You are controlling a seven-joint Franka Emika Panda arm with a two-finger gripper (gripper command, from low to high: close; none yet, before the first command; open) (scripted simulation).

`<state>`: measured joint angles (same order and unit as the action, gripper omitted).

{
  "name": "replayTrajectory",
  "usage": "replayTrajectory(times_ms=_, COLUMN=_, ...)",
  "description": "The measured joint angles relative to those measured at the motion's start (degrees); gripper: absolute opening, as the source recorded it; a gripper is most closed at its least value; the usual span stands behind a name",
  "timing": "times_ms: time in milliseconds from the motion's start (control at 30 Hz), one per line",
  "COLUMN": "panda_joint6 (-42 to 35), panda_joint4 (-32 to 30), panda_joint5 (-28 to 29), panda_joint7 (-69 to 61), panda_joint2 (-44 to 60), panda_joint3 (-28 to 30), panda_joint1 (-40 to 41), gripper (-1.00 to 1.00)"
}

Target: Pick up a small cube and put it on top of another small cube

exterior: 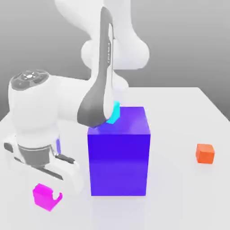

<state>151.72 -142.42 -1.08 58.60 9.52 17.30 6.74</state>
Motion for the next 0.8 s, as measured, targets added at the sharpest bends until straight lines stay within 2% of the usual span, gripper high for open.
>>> replayTrajectory(times_ms=200, panda_joint6=0.6, panda_joint4=-9.8, panda_joint5=6.4, panda_joint7=16.4, panda_joint2=-9.6, panda_joint3=6.3, panda_joint1=7.1, gripper=-1.0)
replayTrajectory(times_ms=500, panda_joint6=1.3, panda_joint4=-24.4, panda_joint5=15.4, panda_joint7=40.4, panda_joint2=-24.1, panda_joint3=7.7, panda_joint1=21.9, gripper=-1.0)
replayTrajectory(times_ms=633, panda_joint6=7.2, panda_joint4=-25.8, panda_joint5=12.7, panda_joint7=40.5, panda_joint2=-19.5, panda_joint3=9.2, panda_joint1=21.4, gripper=-1.0)
replayTrajectory(times_ms=700, panda_joint6=11.1, panda_joint4=-25.8, panda_joint5=9.1, panda_joint7=38.2, panda_joint2=-15.4, panda_joint3=10.1, panda_joint1=19.6, gripper=-1.0)
replayTrajectory(times_ms=767, panda_joint6=15.1, panda_joint4=-25.7, panda_joint5=2.8, panda_joint7=33.9, panda_joint2=-11.0, panda_joint3=9.5, panda_joint1=17.8, gripper=-1.0)
replayTrajectory(times_ms=800, panda_joint6=16.8, panda_joint4=-25.6, panda_joint5=-1.0, panda_joint7=31.3, panda_joint2=-9.1, panda_joint3=8.3, panda_joint1=17.9, gripper=1.0)
